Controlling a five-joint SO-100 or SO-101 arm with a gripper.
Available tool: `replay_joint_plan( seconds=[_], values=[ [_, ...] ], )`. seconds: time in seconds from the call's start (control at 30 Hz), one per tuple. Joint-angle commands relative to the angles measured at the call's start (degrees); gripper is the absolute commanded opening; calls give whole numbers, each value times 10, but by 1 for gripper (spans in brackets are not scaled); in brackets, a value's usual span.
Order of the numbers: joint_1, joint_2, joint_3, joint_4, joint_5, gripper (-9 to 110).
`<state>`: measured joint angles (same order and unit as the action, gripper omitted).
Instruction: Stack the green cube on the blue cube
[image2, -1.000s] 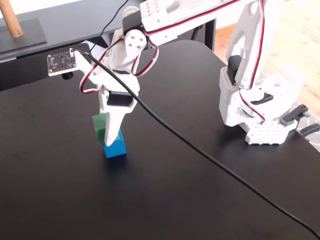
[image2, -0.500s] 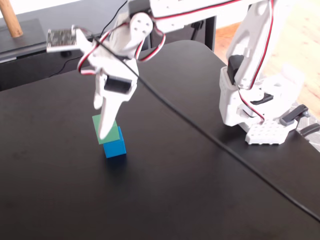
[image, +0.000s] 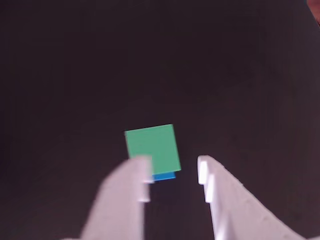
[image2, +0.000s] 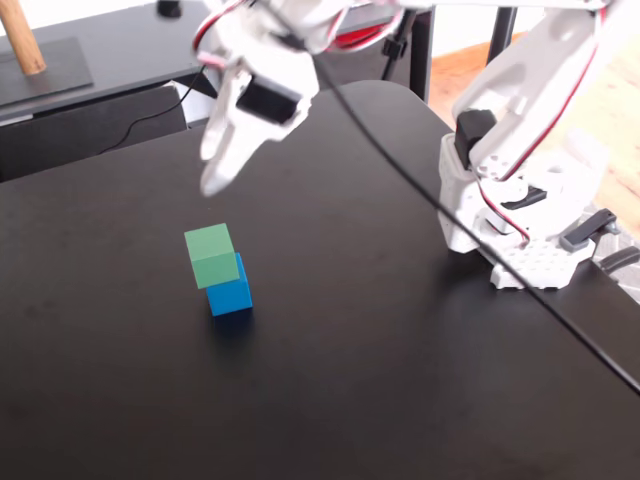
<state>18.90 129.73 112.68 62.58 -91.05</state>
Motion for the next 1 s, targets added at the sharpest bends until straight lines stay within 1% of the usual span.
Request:
replay_joint_plan(
  seconds=[0.0, 0.33, 0.47, 0.7, 0.97],
  values=[
    [-29, 97, 3, 23, 25, 0],
    [-137, 318, 185, 18, 65, 0],
    [-164, 386, 248, 16, 67, 0],
    [-185, 448, 359, 8, 60, 0],
    [-192, 482, 490, -55, 24, 0]
  ],
)
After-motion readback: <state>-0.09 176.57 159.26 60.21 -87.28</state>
